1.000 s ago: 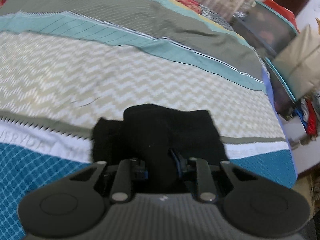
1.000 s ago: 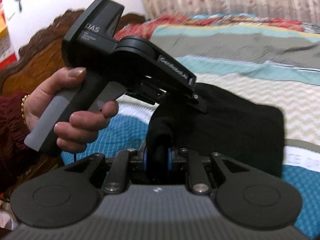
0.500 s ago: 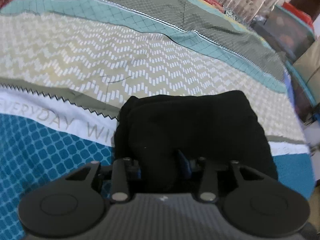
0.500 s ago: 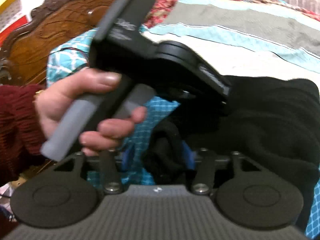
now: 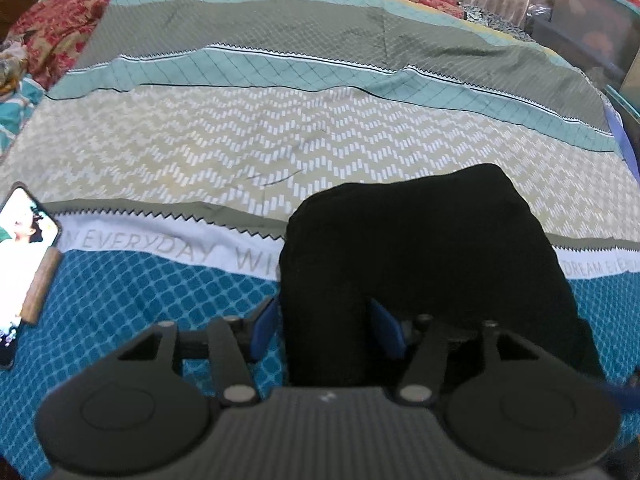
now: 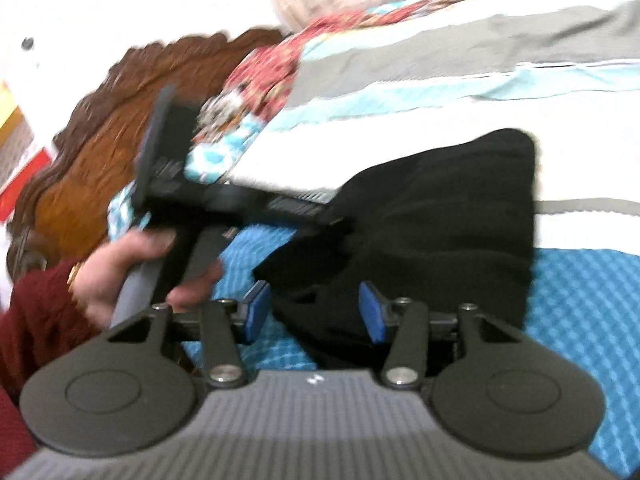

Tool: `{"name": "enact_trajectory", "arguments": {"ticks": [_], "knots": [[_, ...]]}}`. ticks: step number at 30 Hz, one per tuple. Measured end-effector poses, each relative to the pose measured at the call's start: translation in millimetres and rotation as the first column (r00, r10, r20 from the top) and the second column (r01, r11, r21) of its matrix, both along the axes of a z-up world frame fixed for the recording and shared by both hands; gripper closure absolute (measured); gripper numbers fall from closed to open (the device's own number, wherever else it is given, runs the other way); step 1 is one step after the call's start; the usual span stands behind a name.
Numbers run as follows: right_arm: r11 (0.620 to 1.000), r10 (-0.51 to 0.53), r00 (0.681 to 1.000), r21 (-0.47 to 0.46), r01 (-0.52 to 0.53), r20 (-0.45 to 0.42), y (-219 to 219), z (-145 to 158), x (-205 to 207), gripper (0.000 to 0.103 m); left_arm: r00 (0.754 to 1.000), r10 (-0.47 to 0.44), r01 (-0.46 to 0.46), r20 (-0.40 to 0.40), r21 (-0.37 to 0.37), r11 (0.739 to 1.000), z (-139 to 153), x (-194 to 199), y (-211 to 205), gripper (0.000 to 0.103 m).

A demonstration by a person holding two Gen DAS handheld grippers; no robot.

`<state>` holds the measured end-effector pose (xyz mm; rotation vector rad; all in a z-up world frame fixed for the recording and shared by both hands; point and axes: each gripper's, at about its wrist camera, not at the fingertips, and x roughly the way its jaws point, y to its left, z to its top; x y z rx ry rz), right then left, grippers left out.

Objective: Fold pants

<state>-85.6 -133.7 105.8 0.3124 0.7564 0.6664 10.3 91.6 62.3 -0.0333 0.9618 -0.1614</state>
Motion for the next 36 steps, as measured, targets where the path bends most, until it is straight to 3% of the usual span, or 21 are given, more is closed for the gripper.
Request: {"name": "enact_trajectory", "arguments": {"ticks": [4,7,15,22,30,36], "knots": [[0.993,-0.117,0.993,0.032,0.118,-0.025,-15.6,-8.9,0.4,0.052,1.0,-0.002,0.002,0.012,0.013,1.0,5.9,-13.3,-3.5,0.049],[0.986,-0.162,0.982,0.034,0.166,-0.091,-15.6,-18.8,5.8,0.051,1.0,-0.01,0.01,0.007,0.012,1.0,7.0,-20.6,-7.6,0.049],[0.982,-0.182,0.957,0.003,0.187,-0.226,-8.9,-42.7,10.9,0.051,1.0,-0.028,0.027,0.01,0.062,0.998,1.4,-32.0,-16.6,0.045],[0.983,-0.178,0.962,0.004,0.182,-0.208,-11.0,-37.2,3.3,0.049,1.0,-0.019,0.018,0.009,0.057,0.998,2.7,-34.7,-14.9,0.044],[0.984,-0.171,0.981,0.024,0.174,-0.092,-6.5,-21.1,-5.1,0.044,1.0,-0.014,0.013,0.011,0.056,0.998,4.6,-42.6,-13.5,0.044],[0.983,-0.182,0.978,0.017,0.185,-0.102,-5.6,-22.5,-2.5,0.038,1.0,-0.015,0.014,0.012,0.055,0.998,6.7,-47.7,-15.0,0.044]]}}
